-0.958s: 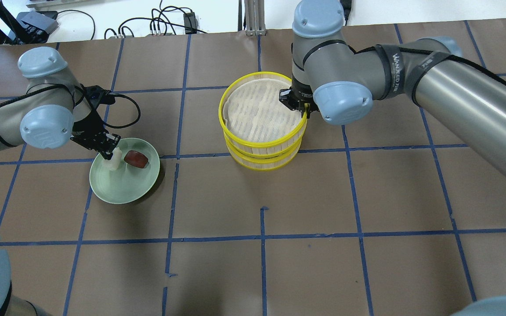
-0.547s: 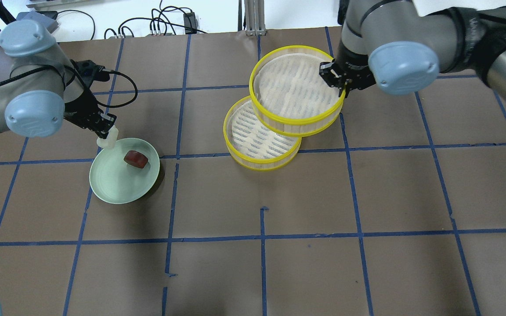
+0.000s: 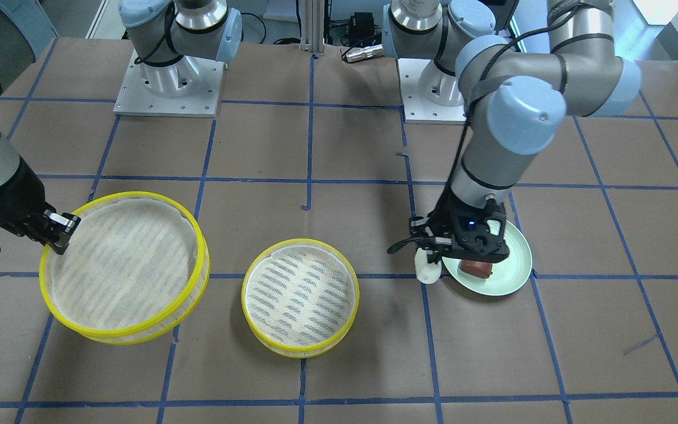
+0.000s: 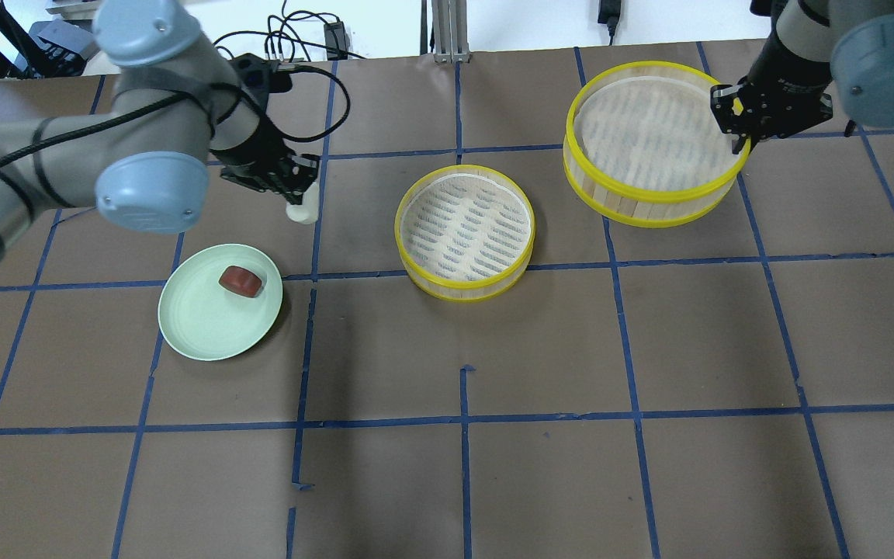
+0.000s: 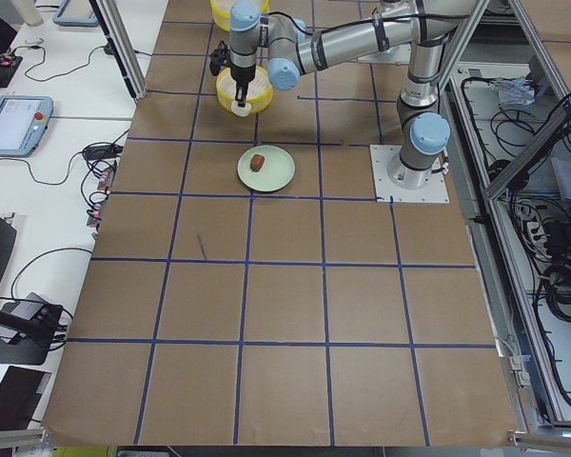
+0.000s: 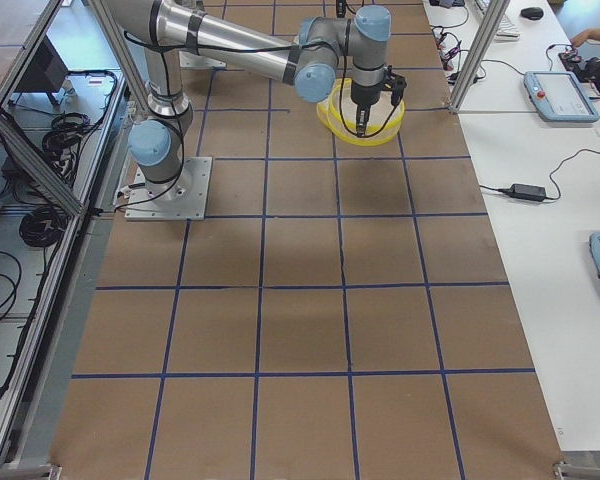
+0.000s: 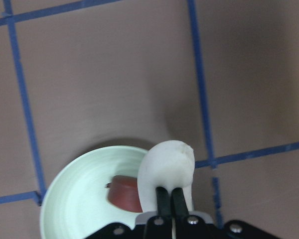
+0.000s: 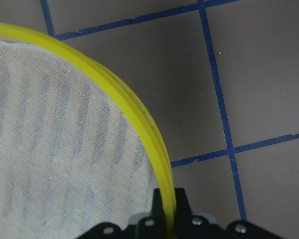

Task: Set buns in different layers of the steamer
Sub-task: 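Lower the white bun into the bottom steamer tier and open the left gripper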

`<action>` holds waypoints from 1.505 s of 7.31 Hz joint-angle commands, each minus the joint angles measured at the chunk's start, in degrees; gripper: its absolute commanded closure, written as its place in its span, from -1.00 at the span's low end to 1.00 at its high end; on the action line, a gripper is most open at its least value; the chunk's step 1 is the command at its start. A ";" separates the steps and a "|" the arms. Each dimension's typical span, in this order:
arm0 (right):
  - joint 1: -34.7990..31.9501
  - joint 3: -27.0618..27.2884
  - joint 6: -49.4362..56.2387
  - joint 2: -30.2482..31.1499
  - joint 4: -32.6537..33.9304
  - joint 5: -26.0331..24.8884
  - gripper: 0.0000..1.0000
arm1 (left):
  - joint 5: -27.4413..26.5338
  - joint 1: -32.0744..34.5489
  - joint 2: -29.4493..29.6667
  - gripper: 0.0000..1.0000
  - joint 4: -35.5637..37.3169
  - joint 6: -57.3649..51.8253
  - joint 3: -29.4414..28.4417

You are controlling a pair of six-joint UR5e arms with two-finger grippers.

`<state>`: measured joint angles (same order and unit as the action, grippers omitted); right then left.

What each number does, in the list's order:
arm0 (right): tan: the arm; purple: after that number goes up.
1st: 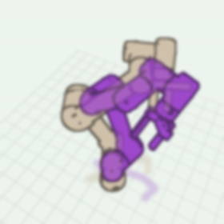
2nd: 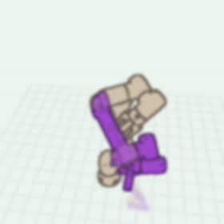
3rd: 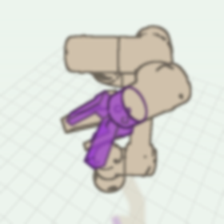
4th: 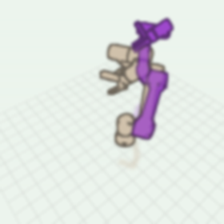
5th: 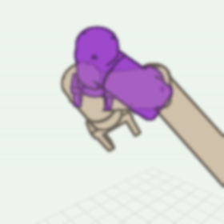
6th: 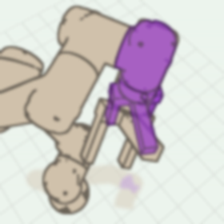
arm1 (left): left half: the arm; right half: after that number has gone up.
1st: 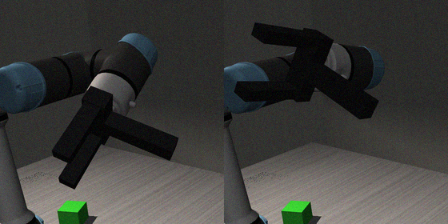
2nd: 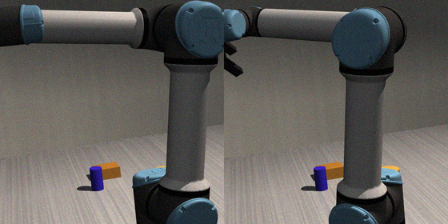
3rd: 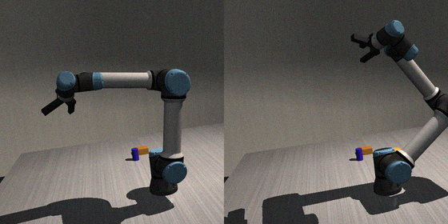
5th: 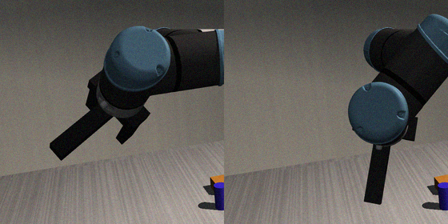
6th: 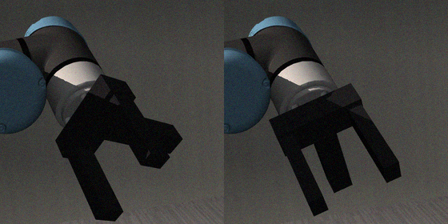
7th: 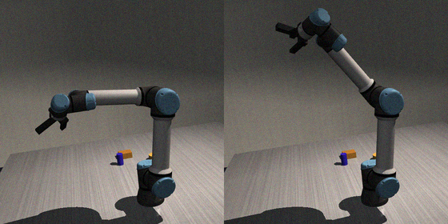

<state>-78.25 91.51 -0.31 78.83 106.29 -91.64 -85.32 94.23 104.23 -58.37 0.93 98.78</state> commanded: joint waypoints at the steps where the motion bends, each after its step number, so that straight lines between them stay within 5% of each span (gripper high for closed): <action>1: 0.56 1.21 1.45 0.27 -0.56 -0.12 0.79 | 0.51 9.89 7.26 0.96 12.51 12.13 -1.31; 3: 0.56 1.30 1.45 0.27 -0.64 -0.12 0.80 | 4.78 12.02 12.47 0.78 17.48 19.33 -3.32; 4: 0.47 1.30 1.45 0.27 -0.64 -0.12 0.80 | 5.08 12.03 12.66 -0.79 17.24 21.72 -3.33; 5: 0.29 1.30 0.75 0.36 -0.56 -0.03 0.80 | 5.08 12.03 12.23 -1.00 17.32 19.74 -3.33; 8: -4.44 0.86 -5.46 0.44 0.15 0.14 0.80 | 3.77 7.41 6.54 -1.00 9.64 6.27 -3.42; 11: -13.91 0.69 -21.11 -2.96 1.55 0.23 0.80 | 3.50 -10.86 -0.42 -1.00 -4.89 -14.93 -1.50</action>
<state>-88.42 92.45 -15.88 77.74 107.27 -91.41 -81.58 90.28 105.93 -58.44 -5.29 96.16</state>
